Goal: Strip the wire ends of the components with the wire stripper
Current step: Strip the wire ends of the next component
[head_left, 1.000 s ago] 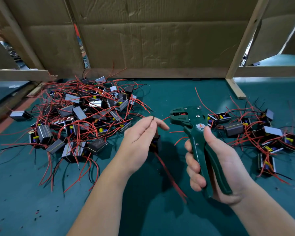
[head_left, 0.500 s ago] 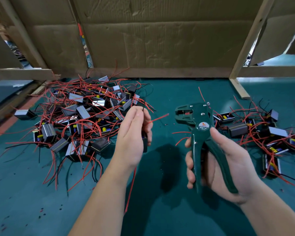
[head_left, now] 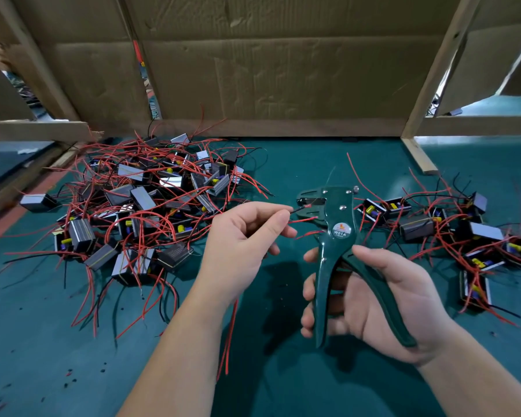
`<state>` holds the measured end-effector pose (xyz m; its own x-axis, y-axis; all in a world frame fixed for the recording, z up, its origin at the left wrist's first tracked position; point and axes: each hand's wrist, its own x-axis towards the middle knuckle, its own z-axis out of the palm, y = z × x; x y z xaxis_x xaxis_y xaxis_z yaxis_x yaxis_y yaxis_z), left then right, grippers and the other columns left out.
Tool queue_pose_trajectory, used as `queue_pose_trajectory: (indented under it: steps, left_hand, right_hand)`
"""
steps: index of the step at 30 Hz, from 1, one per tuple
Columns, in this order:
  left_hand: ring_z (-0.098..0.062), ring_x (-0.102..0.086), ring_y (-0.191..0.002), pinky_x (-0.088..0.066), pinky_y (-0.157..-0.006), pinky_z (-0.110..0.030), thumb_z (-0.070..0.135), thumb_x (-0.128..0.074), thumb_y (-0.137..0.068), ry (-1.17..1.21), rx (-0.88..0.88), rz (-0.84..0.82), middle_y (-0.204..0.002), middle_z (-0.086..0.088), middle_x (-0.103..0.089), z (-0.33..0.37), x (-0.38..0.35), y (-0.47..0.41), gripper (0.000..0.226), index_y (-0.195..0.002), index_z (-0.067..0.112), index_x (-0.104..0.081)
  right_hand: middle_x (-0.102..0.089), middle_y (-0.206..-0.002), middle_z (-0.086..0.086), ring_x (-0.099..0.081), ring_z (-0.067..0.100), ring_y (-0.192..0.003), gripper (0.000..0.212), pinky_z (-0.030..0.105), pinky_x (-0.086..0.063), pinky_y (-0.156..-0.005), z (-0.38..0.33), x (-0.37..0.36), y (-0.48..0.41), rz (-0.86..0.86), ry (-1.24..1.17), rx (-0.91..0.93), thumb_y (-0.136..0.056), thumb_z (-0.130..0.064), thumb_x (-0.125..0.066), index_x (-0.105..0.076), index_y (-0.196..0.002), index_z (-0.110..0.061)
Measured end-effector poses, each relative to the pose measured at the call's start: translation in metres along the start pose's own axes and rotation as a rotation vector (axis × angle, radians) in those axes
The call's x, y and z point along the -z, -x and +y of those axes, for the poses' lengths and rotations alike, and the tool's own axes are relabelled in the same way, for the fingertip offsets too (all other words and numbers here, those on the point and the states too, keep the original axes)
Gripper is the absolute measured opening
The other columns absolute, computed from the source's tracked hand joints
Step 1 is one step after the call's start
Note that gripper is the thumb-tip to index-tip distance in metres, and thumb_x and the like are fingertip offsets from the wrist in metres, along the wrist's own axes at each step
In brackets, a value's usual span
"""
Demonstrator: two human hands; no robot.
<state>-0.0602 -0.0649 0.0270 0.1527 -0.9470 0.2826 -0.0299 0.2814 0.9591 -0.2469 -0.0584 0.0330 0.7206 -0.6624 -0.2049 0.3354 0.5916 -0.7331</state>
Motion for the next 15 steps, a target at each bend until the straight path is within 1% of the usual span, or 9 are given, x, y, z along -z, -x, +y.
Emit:
queue_pose_trajectory:
  steps: [4, 7, 10, 13, 15]
  left_hand:
    - [0.002, -0.052, -0.053, -0.042, -0.055, -0.011, 0.012, -0.068, -0.087, -0.085, -0.028, 0.112, -0.062, 0.01, -0.066, -0.0007, 0.0015, -0.0019, 0.017, -0.077, 0.025, -0.073]
    - [0.002, -0.05, -0.057, -0.041, -0.058, -0.011, 0.012, -0.07, -0.086, -0.114, -0.072, 0.166, -0.062, 0.014, -0.063, -0.0004, 0.0029, -0.0035, 0.018, -0.075, 0.026, -0.072]
    - [-0.002, -0.047, -0.059, -0.04, -0.057, -0.013, 0.018, -0.07, -0.083, -0.119, -0.086, 0.169, -0.063, 0.011, -0.06, -0.0003, 0.0029, -0.0032, 0.013, -0.073, 0.026, -0.072]
    - [-0.001, -0.043, -0.056, -0.037, -0.054, -0.012, 0.011, -0.07, -0.084, -0.118, -0.083, 0.148, -0.06, 0.008, -0.055, 0.0, 0.002, -0.0023, 0.017, -0.074, 0.024, -0.071]
    - [0.0, -0.04, -0.054, -0.035, -0.053, -0.011, 0.007, -0.069, -0.085, -0.121, -0.08, 0.149, -0.058, 0.01, -0.05, 0.0001, 0.0017, -0.0027, 0.02, -0.074, 0.023, -0.07]
  right_hand:
    - [-0.059, -0.089, 0.028, -0.061, 0.043, -0.076, 0.06, 0.056, -0.049, -0.073, -0.0003, -0.0011, 0.0029, -0.081, 0.033, -0.013, -0.066, -0.039, -0.078, -0.063, -0.112, -0.004]
    - [-0.06, -0.089, 0.028, -0.062, 0.044, -0.075, 0.059, 0.054, -0.05, -0.072, -0.0014, -0.0015, 0.0042, -0.089, 0.088, -0.023, -0.067, -0.039, -0.078, -0.063, -0.112, -0.004]
    - [-0.06, -0.087, 0.028, -0.063, 0.044, -0.074, 0.057, 0.05, -0.051, -0.07, -0.0011, -0.0009, 0.005, -0.087, 0.111, -0.03, -0.067, -0.039, -0.078, -0.063, -0.11, -0.004]
    - [-0.06, -0.083, 0.027, -0.064, 0.042, -0.07, 0.052, 0.047, -0.052, -0.066, -0.0012, -0.002, 0.0056, -0.068, 0.113, -0.033, -0.067, -0.04, -0.079, -0.065, -0.105, -0.007]
    - [-0.06, -0.08, 0.026, -0.063, 0.041, -0.066, 0.051, 0.047, -0.052, -0.064, -0.0004, -0.0032, 0.0053, -0.039, 0.127, -0.027, -0.065, -0.042, -0.081, -0.066, -0.1, -0.009]
